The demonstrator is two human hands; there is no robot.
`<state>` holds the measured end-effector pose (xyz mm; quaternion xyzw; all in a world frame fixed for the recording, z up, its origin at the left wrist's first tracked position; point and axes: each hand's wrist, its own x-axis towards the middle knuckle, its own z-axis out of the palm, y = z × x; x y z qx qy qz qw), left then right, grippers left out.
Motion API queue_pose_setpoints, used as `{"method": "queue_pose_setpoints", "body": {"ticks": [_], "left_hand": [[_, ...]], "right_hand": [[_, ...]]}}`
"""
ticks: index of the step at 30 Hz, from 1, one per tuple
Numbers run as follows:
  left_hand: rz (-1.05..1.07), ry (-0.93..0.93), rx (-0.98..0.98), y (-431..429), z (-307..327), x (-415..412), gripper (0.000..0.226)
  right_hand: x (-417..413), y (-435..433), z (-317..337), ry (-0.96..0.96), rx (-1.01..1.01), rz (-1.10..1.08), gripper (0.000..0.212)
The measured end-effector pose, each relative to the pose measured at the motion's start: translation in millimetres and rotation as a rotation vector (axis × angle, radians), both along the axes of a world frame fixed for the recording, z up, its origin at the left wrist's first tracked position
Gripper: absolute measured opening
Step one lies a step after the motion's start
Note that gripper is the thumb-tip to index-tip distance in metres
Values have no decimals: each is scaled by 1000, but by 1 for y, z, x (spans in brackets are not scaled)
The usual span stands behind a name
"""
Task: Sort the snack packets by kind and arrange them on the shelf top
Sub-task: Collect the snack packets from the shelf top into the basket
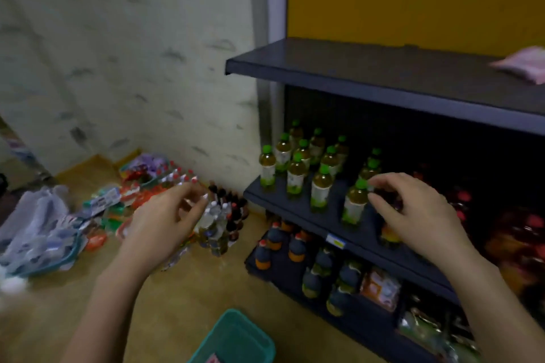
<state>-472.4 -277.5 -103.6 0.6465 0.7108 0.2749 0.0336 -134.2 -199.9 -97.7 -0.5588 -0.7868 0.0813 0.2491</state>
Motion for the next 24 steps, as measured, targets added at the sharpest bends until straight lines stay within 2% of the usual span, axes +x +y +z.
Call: {"method": "queue_pose_setpoints", "body": {"ticks": [4, 8, 15, 19, 24], "left_hand": [[-151, 21, 48, 28, 24, 70, 17], [-379, 49, 94, 52, 47, 154, 22], [-627, -38, 182, 72, 63, 287, 17], [-696, -51, 207, 84, 59, 352, 19], [-679, -67, 240, 114, 60, 412, 18]], "right_hand": [[76, -47, 20, 23, 66, -237, 30], [152, -102, 43, 9, 132, -485, 29], [253, -192, 50, 16, 169, -854, 26], [294, -201, 43, 41, 162, -926, 26], [352, -162, 51, 39, 211, -897, 23]]}}
